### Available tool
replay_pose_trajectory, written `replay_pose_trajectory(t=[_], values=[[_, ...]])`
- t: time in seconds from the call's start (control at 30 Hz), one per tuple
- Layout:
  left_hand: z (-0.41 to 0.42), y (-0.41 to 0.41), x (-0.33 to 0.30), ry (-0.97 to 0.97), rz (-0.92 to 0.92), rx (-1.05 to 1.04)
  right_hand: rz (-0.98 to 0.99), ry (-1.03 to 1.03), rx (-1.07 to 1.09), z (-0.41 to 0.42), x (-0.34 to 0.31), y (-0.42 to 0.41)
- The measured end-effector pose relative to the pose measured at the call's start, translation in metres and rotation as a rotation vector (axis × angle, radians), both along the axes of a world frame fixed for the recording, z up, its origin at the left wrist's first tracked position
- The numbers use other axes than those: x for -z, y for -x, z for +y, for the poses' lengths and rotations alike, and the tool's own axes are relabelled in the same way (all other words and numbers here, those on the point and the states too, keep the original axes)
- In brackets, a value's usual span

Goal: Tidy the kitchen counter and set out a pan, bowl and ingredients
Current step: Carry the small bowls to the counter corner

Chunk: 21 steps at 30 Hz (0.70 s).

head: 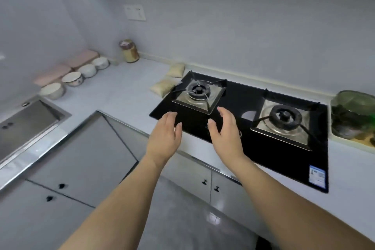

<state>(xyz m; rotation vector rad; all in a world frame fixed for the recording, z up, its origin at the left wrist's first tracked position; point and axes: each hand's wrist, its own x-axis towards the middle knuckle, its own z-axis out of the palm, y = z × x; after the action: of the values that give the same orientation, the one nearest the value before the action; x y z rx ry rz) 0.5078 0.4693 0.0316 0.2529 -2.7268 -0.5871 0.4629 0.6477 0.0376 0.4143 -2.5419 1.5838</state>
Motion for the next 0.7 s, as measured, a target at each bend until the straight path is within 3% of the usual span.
replay_pose_trajectory(t=[0.33, 0.7], values=[[-0.126, -0.056, -0.005, -0.076, 0.007, -0.210, -0.004, -0.009, -0.231, -0.133, -0.010, -0.022], [-0.266, -0.007, 0.014, -0.097, 0.001, -0.323, -0.046, -0.034, -0.377, -0.292, 0.007, 0.045]])
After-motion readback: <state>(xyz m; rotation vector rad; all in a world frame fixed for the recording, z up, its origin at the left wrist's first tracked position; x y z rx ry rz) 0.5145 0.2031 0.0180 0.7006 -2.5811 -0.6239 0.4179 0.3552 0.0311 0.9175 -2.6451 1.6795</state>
